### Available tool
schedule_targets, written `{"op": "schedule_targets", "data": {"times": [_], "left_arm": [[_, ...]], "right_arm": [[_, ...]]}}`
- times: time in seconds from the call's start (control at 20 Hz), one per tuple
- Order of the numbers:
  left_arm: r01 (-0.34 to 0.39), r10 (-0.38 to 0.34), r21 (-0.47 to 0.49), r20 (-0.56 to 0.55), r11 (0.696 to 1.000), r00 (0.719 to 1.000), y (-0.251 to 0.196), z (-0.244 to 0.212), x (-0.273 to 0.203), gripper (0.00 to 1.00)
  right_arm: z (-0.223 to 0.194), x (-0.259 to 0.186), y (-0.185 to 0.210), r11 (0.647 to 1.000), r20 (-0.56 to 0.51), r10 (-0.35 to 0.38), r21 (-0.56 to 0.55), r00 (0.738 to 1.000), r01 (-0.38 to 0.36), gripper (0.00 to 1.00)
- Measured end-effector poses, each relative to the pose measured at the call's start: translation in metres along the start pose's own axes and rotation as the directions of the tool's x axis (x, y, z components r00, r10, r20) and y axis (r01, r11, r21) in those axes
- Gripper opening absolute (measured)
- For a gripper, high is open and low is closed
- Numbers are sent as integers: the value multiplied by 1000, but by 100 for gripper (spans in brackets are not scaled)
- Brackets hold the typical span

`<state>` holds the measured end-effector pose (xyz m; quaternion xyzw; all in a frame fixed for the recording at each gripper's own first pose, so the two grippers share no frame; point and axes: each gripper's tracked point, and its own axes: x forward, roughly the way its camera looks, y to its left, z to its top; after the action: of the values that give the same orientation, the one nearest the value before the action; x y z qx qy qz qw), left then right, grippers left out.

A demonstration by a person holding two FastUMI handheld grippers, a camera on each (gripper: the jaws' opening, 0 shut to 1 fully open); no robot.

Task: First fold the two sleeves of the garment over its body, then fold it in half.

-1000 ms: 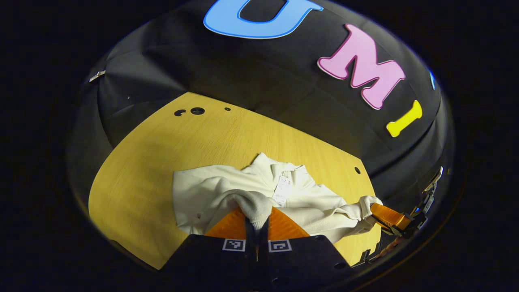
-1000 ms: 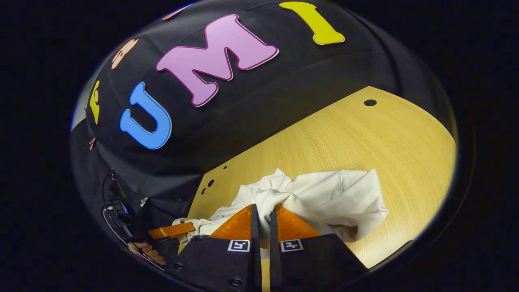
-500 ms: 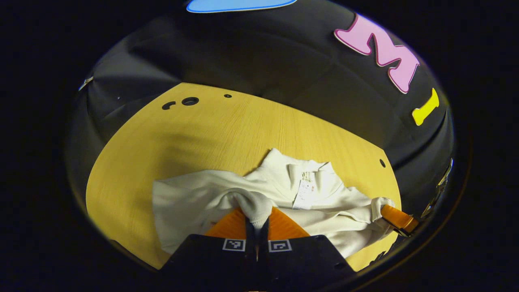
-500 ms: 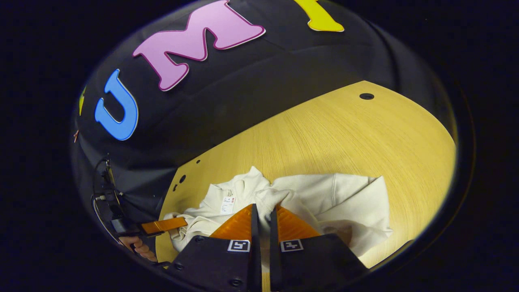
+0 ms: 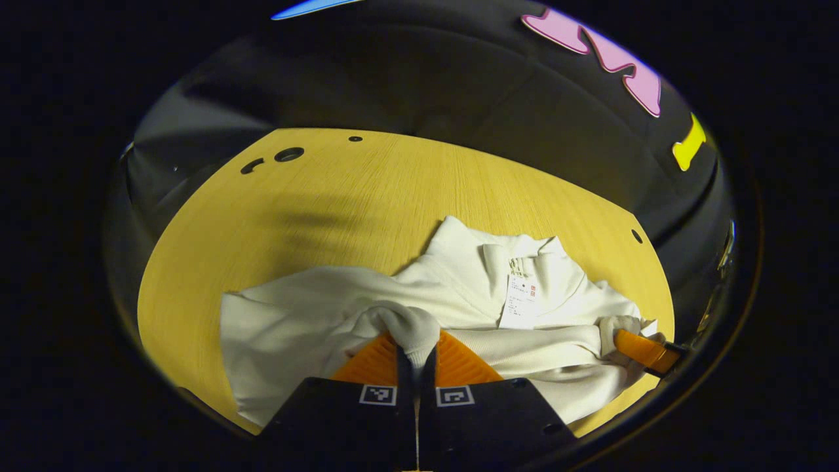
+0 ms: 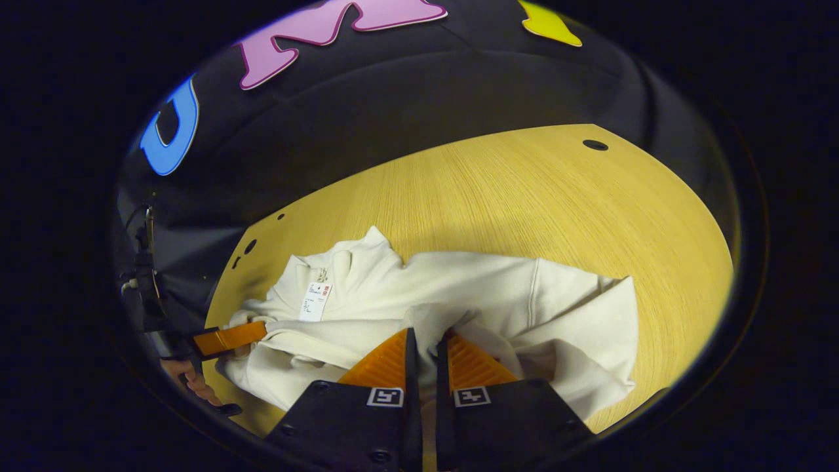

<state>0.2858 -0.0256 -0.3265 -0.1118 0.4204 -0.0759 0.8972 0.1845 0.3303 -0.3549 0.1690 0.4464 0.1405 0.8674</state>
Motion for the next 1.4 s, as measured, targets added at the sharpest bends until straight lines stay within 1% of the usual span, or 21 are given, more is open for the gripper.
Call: {"op": "schedule_targets", "data": {"times": [0.05,0.15,0.2,0.25,0.3,0.35,0.4,0.45,0.5,0.55,0.6,0.65,0.7,0.75,0.8,0.95,1.1,1.25,1.4], "left_arm": [[0,0,-2,1,1000,1000,0,0,1,8],[-5,5,-11,-5,1000,1000,0,-1,0,10],[-22,22,-11,-9,1000,1000,4,-1,0,15],[-24,24,-4,-7,1000,1000,1,0,0,18],[-34,34,6,-12,999,999,1,-2,-1,24],[-46,46,10,-15,999,999,1,-1,-2,26],[-65,66,9,-16,998,998,1,0,-3,28],[-89,89,9,-17,996,996,1,1,-6,29],[-109,109,9,0,994,994,1,4,-11,33],[-110,110,0,31,994,993,-1,11,-16,34],[-100,100,-7,47,995,994,-6,11,-23,49],[-89,89,-9,54,996,995,-10,12,-28,66],[-87,88,-3,56,996,995,-11,11,-33,83],[-92,91,6,55,996,994,-11,10,-39,88],[-93,93,10,59,996,994,-10,9,-45,90],[-81,81,-9,69,997,994,-9,2,-70,92],[-73,77,-48,96,996,992,-7,-5,-99,92],[-80,87,-61,117,995,989,-6,-19,-127,92],[-96,99,-35,116,995,988,-8,-33,-146,92]], "right_arm": [[-1,3,0,1000,-6,-2,-5,1000,2,13],[0,1,1,1000,-20,2,28,1000,-2,18],[0,-1,2,999,-29,11,48,1000,-10,21],[2,-2,3,997,-37,22,68,999,-20,22],[2,-3,6,995,-44,37,92,998,-33,28],[4,-5,8,993,-46,43,108,998,-38,26],[6,-8,11,992,-42,51,119,998,-46,38],[8,-12,14,991,-36,59,124,998,-54,43],[10,-16,17,990,-27,67,123,997,-63,57],[11,-21,19,990,-16,74,118,997,-72,74],[12,-28,22,990,-9,79,114,997,-78,89],[14,-34,21,991,-1,75,108,997,-74,94],[15,-40,19,992,5,71,106,997,-71,97],[16,-46,19,992,12,72,106,997,-72,98],[18,-53,18,992,22,73,105,997,-75,99],[22,-75,20,989,33,86,119,996,-89,99],[25,-97,27,984,54,119,128,991,-126,98],[21,-111,29,984,58,150,85,987,-155,98],[10,-120,42,977,34,203,54,978,-205,98]]}}
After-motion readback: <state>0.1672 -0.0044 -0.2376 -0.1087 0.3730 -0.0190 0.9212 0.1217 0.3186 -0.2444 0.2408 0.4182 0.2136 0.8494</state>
